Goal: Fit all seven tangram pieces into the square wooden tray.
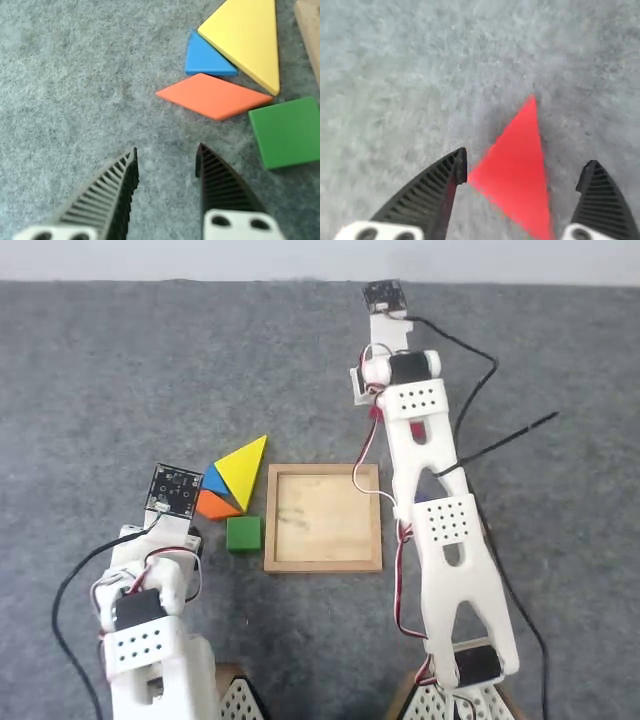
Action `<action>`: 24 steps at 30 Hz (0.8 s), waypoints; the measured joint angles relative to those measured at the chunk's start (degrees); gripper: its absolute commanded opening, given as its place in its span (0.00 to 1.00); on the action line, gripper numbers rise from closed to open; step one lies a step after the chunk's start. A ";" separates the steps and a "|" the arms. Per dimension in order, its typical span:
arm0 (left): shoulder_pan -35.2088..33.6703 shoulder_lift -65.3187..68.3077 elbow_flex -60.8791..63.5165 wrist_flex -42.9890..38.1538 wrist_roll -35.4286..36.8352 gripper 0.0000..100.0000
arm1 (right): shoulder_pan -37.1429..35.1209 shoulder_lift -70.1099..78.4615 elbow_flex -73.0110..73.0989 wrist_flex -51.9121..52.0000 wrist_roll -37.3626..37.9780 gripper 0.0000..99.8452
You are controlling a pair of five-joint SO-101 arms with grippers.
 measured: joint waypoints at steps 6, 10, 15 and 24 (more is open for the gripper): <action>0.09 0.00 0.00 0.00 0.00 0.18 | 0.35 2.02 5.45 -6.24 -0.53 0.21; 0.00 0.00 0.00 0.00 0.00 0.18 | 0.44 1.93 5.89 -5.36 1.85 0.21; 0.00 0.00 0.00 0.00 0.00 0.18 | 0.44 1.76 5.80 -1.67 8.79 0.23; 0.00 0.00 0.00 0.00 0.00 0.18 | -0.97 1.05 5.71 4.31 13.89 0.43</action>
